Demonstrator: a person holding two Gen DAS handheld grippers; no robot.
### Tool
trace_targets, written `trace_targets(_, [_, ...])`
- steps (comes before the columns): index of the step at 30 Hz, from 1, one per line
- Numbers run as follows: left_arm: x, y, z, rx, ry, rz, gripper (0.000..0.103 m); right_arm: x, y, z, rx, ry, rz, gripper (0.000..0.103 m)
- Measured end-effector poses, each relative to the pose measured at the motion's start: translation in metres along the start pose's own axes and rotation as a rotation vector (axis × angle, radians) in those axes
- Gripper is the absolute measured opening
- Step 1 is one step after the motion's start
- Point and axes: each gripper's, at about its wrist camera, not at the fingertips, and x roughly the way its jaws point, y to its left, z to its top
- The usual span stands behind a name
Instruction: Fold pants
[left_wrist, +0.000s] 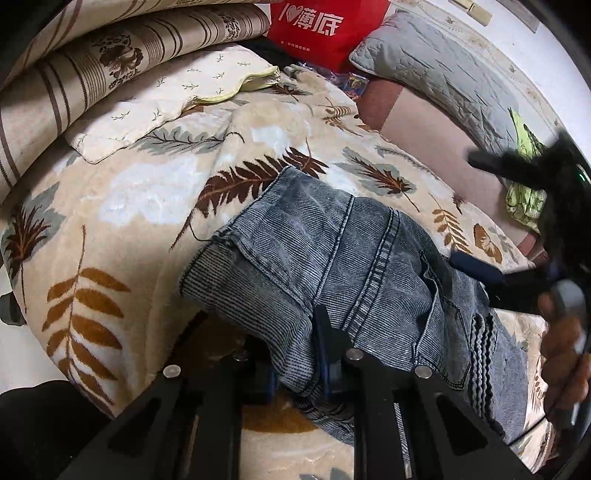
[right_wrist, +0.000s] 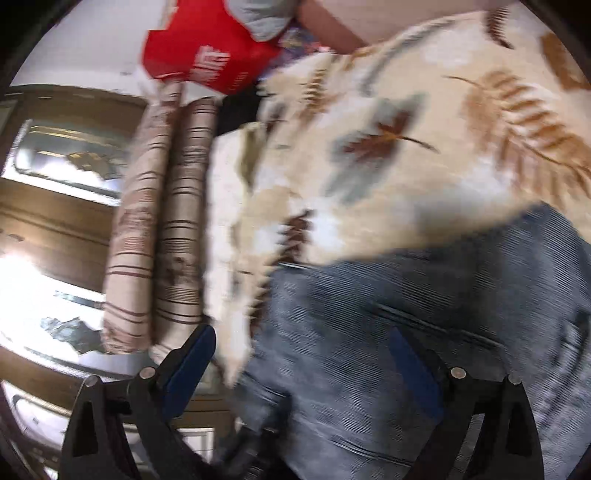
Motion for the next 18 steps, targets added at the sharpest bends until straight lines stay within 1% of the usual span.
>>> trace_targets(2, [0.000, 0.001, 0.000, 0.002, 0.002, -0.002, 0.018, 0.023, -0.006, 0.002, 0.004, 0.037, -0.024, 0.097])
trace_targets(3, [0.000, 0.001, 0.000, 0.000, 0.002, -0.004, 0.018, 0.043, -0.019, 0.001, 0.022, 0.092, -0.071, 0.096])
trace_targets(4, [0.000, 0.002, 0.000, -0.001, 0.003, -0.006, 0.018, 0.055, -0.030, 0.000, 0.059, 0.123, -0.089, 0.096])
trace_targets(5, [0.000, 0.002, 0.000, -0.003, 0.004, -0.006, 0.018, 0.049, -0.034, -0.001, 0.079, 0.067, -0.061, 0.097])
trace_targets(7, [0.000, 0.002, 0.000, -0.004, 0.007, -0.009, 0.018, 0.040, -0.023, 0.000, 0.081, 0.066, -0.055, 0.097])
trace_targets(9, [0.000, 0.002, 0.000, -0.005, 0.007, -0.010, 0.018, 0.031, -0.009, 0.000, 0.039, 0.061, -0.061, 0.097])
trace_targets(10, [0.000, 0.002, 0.000, -0.005, 0.007, -0.010, 0.018, 0.028, -0.004, 0.001, 0.024, 0.050, -0.039, 0.097])
trace_targets(11, [0.001, 0.002, 0.000, -0.004, 0.008, -0.008, 0.018, 0.027, 0.001, 0.003, 0.014, 0.032, 0.002, 0.097])
trace_targets(12, [0.001, 0.002, 0.001, -0.003, 0.008, -0.008, 0.018, 0.030, 0.001, 0.004, 0.014, 0.026, 0.004, 0.097])
trace_targets(13, [0.001, 0.002, 0.000, -0.003, 0.008, -0.008, 0.018, 0.040, -0.001, 0.004, 0.020, 0.033, -0.018, 0.097])
trace_targets(14, [0.001, 0.003, 0.000, -0.003, 0.008, -0.007, 0.018, 0.058, -0.014, 0.003, 0.048, 0.078, -0.059, 0.097])
trace_targets(15, [0.001, 0.003, 0.000, -0.005, 0.009, -0.009, 0.018, 0.070, -0.021, 0.003, 0.073, 0.104, -0.063, 0.097])
trace_targets(17, [0.001, 0.003, 0.000, -0.008, 0.009, -0.012, 0.018, 0.066, -0.020, 0.002, 0.078, 0.066, -0.045, 0.097])
trace_targets(18, [0.001, 0.003, 0.000, -0.005, 0.008, -0.011, 0.018, 0.061, -0.015, 0.002, 0.074, 0.071, -0.051, 0.096])
